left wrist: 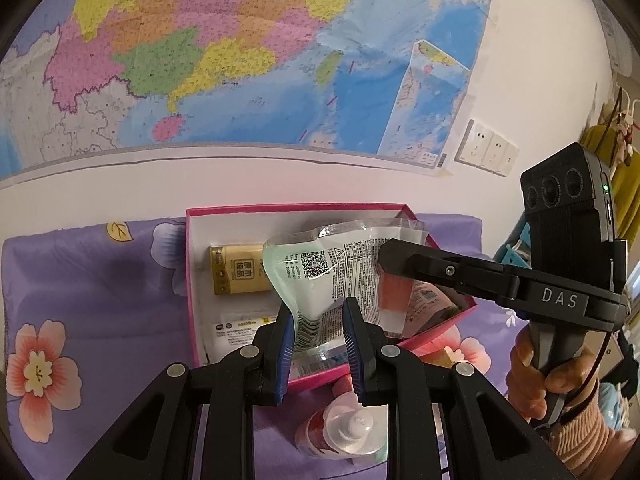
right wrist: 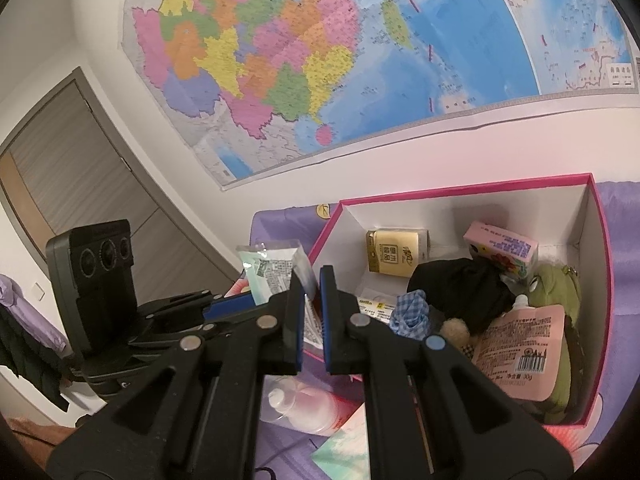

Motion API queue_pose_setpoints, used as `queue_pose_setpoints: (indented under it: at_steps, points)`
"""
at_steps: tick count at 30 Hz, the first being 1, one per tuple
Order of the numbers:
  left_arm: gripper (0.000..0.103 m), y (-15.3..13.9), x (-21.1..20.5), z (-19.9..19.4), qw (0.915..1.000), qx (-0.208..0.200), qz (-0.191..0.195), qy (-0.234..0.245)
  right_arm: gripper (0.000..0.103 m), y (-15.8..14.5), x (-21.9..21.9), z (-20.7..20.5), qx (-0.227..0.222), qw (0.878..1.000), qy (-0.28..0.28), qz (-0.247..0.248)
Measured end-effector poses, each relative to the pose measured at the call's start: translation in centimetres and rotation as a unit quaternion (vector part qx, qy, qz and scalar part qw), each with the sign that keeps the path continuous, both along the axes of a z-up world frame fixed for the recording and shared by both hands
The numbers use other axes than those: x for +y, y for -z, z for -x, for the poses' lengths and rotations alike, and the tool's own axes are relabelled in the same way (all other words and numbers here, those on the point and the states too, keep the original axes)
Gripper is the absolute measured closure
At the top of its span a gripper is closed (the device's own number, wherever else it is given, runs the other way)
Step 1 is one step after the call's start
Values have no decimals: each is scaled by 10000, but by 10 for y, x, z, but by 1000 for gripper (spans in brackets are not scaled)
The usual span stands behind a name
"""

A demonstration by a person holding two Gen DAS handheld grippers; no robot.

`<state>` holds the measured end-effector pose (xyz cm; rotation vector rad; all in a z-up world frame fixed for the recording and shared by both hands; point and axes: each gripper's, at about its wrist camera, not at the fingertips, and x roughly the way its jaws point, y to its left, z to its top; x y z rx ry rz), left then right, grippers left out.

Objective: Organize soft objects
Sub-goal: 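Hold the clear packet above the box and lower it inside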

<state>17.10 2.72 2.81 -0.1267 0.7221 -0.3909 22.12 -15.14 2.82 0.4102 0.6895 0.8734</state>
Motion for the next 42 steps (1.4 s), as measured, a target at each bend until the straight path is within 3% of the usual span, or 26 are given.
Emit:
queue_pose_setpoints:
  at_steps: [42]
  points:
    - [81,20,4,-40,9977,662,-25,-142,93,37,19,-33,496,9981,48,366]
